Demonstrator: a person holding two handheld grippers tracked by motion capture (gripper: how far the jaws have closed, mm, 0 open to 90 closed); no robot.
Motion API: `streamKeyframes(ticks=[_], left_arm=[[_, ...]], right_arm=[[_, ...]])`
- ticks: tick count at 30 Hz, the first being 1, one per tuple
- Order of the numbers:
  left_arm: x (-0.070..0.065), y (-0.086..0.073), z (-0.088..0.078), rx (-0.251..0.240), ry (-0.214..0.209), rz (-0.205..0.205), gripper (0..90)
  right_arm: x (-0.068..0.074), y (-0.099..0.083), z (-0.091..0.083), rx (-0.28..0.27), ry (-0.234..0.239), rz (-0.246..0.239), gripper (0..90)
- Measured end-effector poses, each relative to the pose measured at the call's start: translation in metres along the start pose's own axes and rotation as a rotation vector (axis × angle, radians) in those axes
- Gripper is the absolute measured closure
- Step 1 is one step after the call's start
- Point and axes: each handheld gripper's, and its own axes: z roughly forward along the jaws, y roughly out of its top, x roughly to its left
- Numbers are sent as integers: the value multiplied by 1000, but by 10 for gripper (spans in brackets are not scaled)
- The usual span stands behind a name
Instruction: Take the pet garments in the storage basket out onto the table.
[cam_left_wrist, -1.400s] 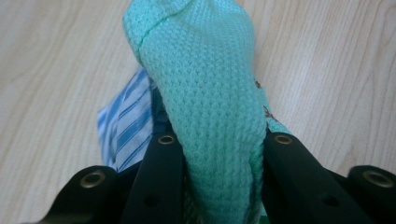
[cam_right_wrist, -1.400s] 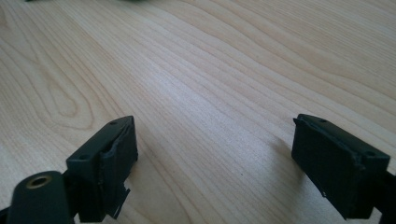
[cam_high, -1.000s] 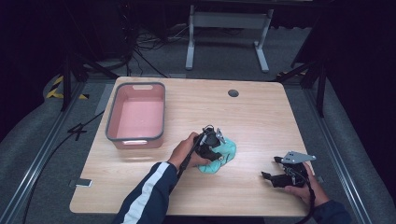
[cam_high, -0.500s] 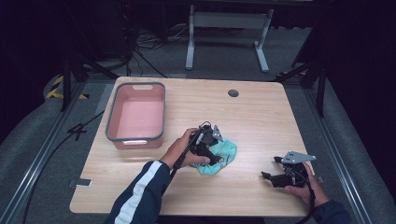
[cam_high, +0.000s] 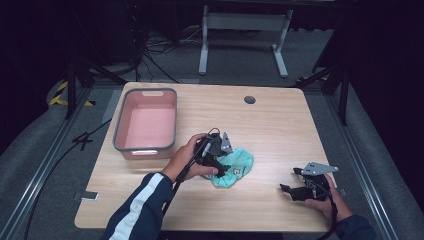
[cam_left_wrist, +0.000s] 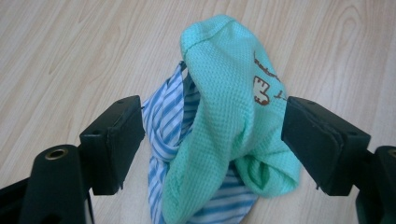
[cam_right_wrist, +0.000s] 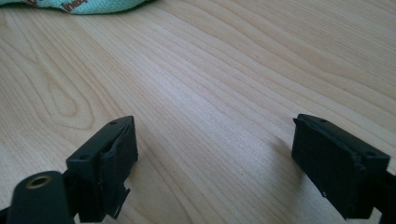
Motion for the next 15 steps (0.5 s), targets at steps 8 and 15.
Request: streamKeyframes(ticks=[8,15], left_arm=[[-4,-8,-13,4,35,28,218],[-3,-20,-20,34,39,31,218]], right_arm=[[0,0,0,0,0,0,149],[0,0,0,0,0,1,149]])
